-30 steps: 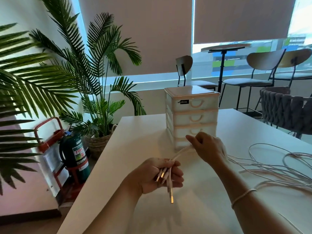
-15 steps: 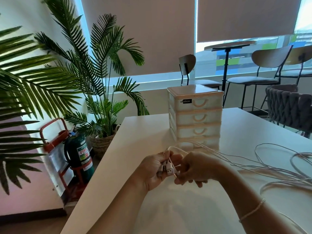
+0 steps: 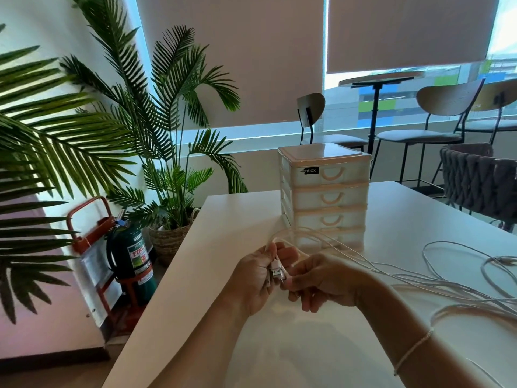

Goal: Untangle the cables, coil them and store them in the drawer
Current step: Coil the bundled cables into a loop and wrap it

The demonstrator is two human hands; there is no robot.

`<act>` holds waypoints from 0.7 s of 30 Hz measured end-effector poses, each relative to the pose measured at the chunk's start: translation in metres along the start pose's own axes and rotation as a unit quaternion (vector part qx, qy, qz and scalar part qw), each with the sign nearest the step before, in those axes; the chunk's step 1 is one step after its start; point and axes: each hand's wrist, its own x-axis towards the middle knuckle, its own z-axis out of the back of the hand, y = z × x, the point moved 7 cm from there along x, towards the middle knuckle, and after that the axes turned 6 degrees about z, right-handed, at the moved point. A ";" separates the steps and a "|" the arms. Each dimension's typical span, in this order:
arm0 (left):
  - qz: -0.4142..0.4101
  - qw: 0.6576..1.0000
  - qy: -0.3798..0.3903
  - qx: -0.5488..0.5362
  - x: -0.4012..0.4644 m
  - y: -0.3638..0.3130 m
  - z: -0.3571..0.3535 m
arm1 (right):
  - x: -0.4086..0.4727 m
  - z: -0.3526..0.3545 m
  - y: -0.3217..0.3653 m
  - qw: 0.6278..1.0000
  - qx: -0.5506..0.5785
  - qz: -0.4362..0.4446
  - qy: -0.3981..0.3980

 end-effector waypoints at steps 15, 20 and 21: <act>-0.003 0.998 -0.008 0.061 0.004 0.004 0.003 | 0.006 0.000 0.005 0.996 0.045 0.029 -0.077; -0.018 0.987 -0.028 0.158 0.002 -0.001 0.007 | -0.005 0.032 0.011 0.977 -0.103 0.023 -0.186; -0.017 0.986 -0.018 0.165 0.001 -0.001 0.005 | -0.007 0.040 0.012 0.967 -0.109 0.032 -0.228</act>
